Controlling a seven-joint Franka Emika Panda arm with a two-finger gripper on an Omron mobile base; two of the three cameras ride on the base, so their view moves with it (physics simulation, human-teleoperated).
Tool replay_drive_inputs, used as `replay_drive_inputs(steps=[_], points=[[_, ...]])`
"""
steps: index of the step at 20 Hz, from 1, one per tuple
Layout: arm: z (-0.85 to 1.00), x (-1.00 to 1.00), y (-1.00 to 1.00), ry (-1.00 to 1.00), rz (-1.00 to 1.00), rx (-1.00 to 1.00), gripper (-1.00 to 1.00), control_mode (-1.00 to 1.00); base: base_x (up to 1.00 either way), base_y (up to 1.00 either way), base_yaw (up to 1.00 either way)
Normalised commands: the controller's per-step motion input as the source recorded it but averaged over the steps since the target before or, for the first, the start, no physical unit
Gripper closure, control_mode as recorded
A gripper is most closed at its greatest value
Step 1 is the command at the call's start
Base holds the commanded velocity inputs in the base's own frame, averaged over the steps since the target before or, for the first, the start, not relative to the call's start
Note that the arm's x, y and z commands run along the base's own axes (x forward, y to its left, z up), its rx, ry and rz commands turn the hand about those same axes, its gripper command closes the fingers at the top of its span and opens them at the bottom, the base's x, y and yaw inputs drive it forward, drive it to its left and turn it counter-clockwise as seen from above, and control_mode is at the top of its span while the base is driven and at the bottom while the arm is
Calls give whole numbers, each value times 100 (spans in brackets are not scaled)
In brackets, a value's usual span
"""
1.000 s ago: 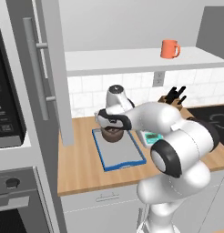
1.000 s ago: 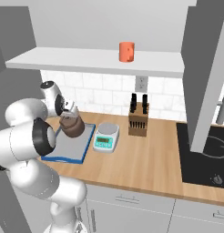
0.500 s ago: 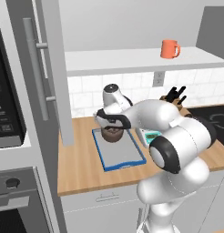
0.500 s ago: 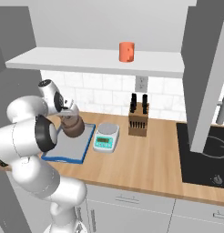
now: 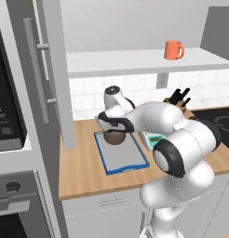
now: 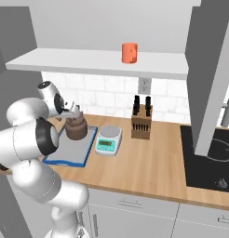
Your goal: Pick the kettle from the counter and place it on the tray. Then pick the mug from the cabinet and place it on the tray. Then close the cabinet doors.
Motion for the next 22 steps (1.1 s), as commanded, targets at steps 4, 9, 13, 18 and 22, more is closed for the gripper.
replay_drive_inputs(steps=[4, 9, 13, 18, 22], points=[[18, -22, 0, -8, 0, 0, -100, -100, 0, 0, 0], [19, -40, -6, -7, 0, 0, -100, -100, 0, 0, 0], [27, -36, -19, -2, 0, 2, -100, -100, 0, 0, 0], [40, -43, -29, -6, 0, 4, -100, -100, 0, 0, 0], [40, -53, -34, -11, 0, 1, -100, -100, 0, 0, 0]])
